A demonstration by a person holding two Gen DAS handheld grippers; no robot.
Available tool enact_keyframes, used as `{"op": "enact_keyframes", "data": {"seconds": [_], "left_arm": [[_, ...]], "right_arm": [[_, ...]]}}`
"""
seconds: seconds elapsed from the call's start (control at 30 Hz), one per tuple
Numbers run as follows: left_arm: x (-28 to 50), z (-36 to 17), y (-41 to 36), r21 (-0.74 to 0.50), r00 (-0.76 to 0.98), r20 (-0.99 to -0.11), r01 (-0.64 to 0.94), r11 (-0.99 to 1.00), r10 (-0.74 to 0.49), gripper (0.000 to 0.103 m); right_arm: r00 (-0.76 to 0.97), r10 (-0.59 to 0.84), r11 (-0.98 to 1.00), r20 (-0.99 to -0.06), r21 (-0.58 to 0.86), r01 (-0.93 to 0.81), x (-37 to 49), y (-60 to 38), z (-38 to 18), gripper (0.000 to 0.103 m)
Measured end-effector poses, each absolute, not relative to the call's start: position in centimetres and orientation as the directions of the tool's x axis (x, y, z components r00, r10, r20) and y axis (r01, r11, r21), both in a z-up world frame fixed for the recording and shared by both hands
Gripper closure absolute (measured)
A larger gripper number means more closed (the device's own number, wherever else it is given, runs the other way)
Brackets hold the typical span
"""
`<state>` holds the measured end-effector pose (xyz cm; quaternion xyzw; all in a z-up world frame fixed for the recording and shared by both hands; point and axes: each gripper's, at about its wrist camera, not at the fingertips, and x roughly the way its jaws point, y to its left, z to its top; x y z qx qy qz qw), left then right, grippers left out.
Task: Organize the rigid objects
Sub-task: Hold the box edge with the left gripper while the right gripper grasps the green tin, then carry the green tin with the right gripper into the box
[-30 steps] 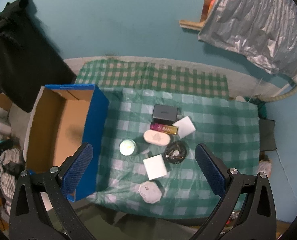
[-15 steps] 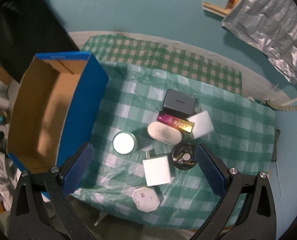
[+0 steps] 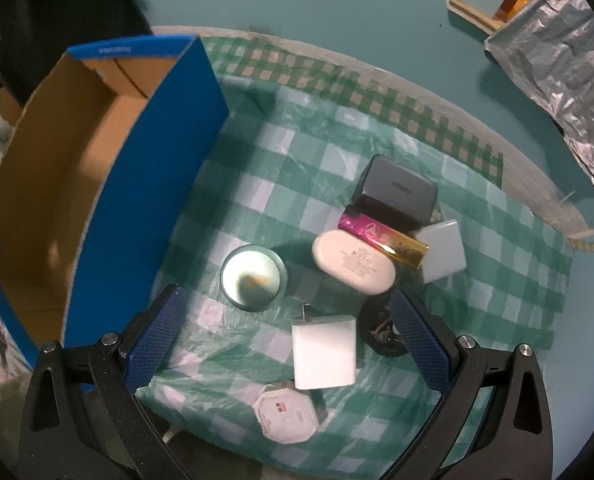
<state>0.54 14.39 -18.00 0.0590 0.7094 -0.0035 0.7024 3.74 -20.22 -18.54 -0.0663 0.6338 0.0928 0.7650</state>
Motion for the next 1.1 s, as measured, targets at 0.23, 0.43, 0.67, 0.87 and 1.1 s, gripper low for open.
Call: {"op": "enact_keyframes", "data": {"seconds": [0.23,0.43,0.67,0.87,1.1], "left_arm": [[0.2,-19.0,14.9,0.035,-0.044,-0.998,0.074,0.997,0.038,0.072],[0.1,-19.5,14.8,0.012,-0.066,-0.998,0.084,0.996,0.017,0.082],[0.1,-19.7,14.1,0.011,-0.075,-0.997,0.110,0.994,0.019,0.091],[0.0,-19.7,14.0,0.004,-0.081,-0.997,0.124,0.992,0.014,0.094],[0.0,-19.8,13.9,0.010,-0.080,-0.997,0.126,0.992,0.020,0.094]], "right_arm": [[0.145,0.045,0.969,-0.988,0.008,-0.246,4.2,-19.4,-20.7,0.008],[0.110,0.041,0.966,-0.993,0.011,-0.260,4.8,-18.5,-22.3,0.020],[0.076,0.039,0.963,-0.996,0.017,-0.270,5.4,-17.9,-23.8,0.037],[0.045,0.060,0.966,-0.997,0.047,-0.252,6.1,-18.0,-24.8,0.058],[0.055,0.082,0.957,-0.995,0.063,-0.284,6.6,-17.8,-24.0,0.059]]}}
